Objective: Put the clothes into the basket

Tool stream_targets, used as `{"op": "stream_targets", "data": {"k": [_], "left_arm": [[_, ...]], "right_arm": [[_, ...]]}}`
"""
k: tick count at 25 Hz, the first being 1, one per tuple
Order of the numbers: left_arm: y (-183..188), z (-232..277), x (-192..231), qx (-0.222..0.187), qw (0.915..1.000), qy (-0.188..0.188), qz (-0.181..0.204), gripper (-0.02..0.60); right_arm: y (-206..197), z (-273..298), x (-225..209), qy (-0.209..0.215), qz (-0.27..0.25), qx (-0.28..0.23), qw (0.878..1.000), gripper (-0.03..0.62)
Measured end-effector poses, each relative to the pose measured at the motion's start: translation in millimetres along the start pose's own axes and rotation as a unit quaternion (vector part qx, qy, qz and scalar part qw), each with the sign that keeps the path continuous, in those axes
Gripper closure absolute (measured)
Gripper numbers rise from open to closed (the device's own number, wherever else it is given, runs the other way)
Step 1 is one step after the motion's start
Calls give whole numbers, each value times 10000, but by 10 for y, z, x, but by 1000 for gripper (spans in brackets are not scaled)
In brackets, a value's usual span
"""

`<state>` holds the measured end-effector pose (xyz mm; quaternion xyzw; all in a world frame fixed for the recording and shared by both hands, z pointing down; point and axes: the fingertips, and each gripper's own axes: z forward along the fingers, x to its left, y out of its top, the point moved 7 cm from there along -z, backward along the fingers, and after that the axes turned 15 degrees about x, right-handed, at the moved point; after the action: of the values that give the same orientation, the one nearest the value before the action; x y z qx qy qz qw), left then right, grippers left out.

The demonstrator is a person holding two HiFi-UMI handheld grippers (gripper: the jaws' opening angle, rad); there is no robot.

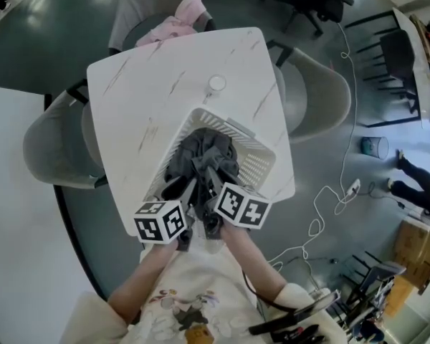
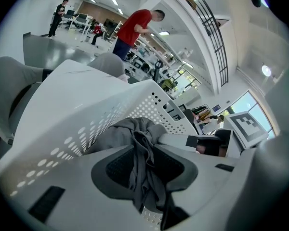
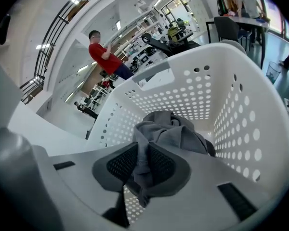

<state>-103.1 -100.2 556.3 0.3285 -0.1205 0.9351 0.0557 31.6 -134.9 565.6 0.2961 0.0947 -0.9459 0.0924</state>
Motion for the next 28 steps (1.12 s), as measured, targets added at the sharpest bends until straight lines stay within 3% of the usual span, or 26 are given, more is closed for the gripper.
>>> {"op": "stream_targets", "data": {"k": [7,11,15,20,23,26,28], "left_arm": [[26,131,96,96,9999,100,-50,451],[25,284,203,174,9985,512,-16,454],[24,500,285,394,9959,813,-5,471],[17,702,362,581,9942,904,-18,485],[-16,856,490,700,9922,1002,-227,495],[-37,1051,653,730,9900,1124,-437,502],[-38,1131,687,702,9886,1282,-363,506]], "right_arm": [[58,294,-137,-370,149,119,9991,520],[131,494,-299,-858,192,172,9960,520],[219,595,-402,-892,339,337,9949,520],[307,815,-617,-1103,677,573,9899,520],[391,887,-717,-1067,898,764,9873,521],[435,922,-752,-1063,835,847,9872,522],[448,959,-754,-1123,695,860,9875,523]]}}
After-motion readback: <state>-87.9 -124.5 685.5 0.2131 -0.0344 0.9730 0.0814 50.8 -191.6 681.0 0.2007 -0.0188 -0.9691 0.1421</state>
